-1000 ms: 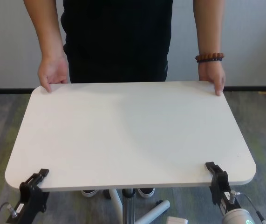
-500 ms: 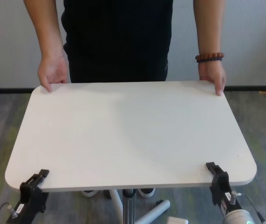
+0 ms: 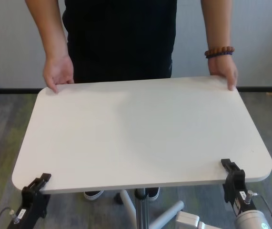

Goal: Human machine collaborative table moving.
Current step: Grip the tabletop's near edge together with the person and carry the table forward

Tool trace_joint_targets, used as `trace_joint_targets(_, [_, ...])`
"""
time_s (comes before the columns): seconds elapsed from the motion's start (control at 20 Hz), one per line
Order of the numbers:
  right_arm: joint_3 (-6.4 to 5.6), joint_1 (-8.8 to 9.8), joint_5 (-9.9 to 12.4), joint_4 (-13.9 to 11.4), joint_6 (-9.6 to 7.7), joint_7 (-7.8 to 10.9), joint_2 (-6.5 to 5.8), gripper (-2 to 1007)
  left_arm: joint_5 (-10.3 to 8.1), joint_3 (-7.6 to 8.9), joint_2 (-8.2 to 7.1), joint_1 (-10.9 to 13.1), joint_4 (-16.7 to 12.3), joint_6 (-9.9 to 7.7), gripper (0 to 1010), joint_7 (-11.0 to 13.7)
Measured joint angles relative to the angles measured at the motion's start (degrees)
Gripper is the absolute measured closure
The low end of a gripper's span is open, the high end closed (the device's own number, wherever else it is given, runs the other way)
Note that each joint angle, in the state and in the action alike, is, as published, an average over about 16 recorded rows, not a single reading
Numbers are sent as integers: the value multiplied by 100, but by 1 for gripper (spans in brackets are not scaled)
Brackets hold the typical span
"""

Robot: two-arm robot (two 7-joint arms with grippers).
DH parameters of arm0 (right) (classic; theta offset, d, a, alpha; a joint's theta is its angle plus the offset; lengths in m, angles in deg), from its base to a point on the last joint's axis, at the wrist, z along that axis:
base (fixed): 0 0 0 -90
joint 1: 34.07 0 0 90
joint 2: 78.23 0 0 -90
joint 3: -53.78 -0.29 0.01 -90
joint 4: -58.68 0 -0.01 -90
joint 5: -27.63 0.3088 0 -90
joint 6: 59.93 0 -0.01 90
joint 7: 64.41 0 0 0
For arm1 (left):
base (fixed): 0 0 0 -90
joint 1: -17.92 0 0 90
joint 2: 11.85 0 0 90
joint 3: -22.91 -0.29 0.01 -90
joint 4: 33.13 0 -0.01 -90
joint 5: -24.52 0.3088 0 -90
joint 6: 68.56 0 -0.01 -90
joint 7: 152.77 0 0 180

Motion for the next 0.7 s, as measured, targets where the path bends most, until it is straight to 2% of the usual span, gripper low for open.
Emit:
trace_joint_targets(0.35, [-140, 157, -38, -315, 110, -14, -109, 766, 75, 57, -34, 62, -295, -27, 761, 152])
trace_joint_targets(0.7, [-262, 241, -38, -594, 276, 175, -245, 766, 127, 90, -141, 71, -638, -64, 761, 457])
